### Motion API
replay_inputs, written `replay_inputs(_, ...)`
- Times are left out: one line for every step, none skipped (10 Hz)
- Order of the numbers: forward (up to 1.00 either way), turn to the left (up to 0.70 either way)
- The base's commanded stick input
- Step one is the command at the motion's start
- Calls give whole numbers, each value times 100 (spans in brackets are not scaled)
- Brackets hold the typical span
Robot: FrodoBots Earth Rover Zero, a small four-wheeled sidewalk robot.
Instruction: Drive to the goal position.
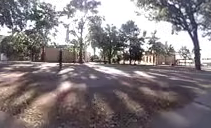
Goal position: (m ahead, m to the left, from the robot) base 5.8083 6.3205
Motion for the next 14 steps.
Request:
replay_inputs(70,14)
replay_inputs(70,14)
replay_inputs(70,14)
replay_inputs(70,14)
replay_inputs(70,14)
replay_inputs(70,14)
replay_inputs(70,14)
replay_inputs(70,14)
replay_inputs(70,13)
replay_inputs(70,3)
replay_inputs(70,1)
replay_inputs(70,0)
replay_inputs(70,0)
replay_inputs(70,0)
